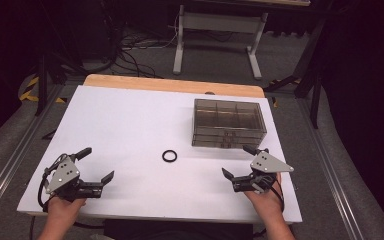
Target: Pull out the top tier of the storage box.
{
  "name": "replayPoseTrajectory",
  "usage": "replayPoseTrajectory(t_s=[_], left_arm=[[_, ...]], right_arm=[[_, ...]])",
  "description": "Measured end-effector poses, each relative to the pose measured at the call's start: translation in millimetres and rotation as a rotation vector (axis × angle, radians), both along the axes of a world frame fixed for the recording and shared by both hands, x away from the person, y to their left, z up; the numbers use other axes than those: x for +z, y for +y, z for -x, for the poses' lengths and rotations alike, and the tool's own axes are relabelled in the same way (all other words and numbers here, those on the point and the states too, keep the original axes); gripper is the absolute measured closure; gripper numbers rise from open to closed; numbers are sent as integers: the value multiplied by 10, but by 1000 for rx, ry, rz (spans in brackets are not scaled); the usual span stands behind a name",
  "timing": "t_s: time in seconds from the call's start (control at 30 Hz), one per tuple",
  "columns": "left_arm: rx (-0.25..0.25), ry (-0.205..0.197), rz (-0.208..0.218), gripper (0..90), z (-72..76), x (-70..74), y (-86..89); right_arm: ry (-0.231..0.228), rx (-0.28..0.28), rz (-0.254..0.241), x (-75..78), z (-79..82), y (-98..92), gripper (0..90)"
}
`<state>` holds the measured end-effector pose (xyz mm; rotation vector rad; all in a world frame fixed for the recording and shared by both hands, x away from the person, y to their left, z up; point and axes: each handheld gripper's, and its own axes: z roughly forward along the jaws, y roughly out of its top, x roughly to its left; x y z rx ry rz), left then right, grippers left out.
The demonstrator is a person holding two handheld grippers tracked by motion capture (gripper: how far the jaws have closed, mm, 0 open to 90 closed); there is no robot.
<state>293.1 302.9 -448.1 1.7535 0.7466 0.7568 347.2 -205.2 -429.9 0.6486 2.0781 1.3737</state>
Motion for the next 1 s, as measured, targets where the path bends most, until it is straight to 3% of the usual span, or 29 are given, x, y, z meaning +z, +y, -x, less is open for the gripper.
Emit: replayPoseTrajectory(t_s=[0.13, 0.27, 0.43, 0.57, 0.7, 1.0], left_arm=[[0, 1, -1, 16, -2, -2, -1], [-2, 2, 3, 16, 4, -1, 2], [-3, -1, -1, 16, 3, -2, -5], [-4, -1, -1, 16, 3, -1, -4], [-1, -1, 3, 16, 5, -2, -6], [0, -8, -4, 16, 9, 3, 1]], right_arm=[[-4, 4, 17, 6, -7, 6, 8], [-37, 4, 68, 47, 3, 23, 13], [-90, -16, 177, 100, 13, 62, 20], [-124, -29, 230, 125, 13, 76, 44], [-189, -54, 313, 164, 28, 118, 74], [-276, -112, 435, 168, 52, 190, 169]])
